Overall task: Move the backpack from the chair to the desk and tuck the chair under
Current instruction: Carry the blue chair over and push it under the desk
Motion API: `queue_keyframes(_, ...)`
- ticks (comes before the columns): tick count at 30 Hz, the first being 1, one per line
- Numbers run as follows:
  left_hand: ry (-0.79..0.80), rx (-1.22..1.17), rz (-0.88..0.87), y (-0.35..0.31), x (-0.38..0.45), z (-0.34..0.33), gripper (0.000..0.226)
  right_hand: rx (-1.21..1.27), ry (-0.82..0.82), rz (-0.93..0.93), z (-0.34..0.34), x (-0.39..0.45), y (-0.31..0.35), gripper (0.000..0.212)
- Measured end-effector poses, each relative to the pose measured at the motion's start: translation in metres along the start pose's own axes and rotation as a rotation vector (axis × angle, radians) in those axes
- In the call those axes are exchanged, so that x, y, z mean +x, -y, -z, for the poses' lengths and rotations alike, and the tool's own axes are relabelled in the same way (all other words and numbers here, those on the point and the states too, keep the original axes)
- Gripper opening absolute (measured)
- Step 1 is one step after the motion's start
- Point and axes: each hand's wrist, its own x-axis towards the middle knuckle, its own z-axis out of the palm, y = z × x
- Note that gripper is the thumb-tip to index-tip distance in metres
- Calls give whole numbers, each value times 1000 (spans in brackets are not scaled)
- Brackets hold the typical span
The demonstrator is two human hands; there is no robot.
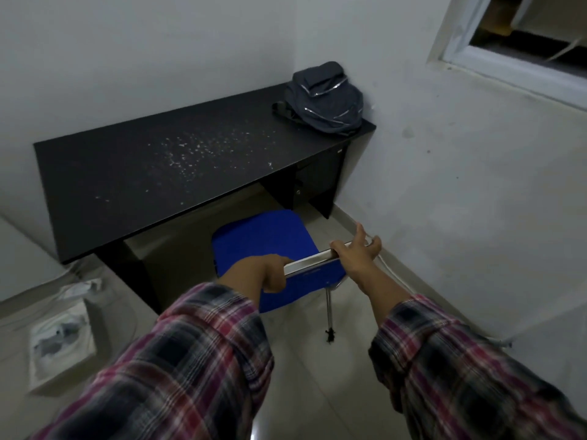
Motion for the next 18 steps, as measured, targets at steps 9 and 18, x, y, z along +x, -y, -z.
queue_keyframes(9,-161,-52,92,4,22,12,73,-152,162,88,-8,51,36,82)
queue_keyframes(18,-461,32,56,6,46,20,55,-381,201,294,-5,90,51,67)
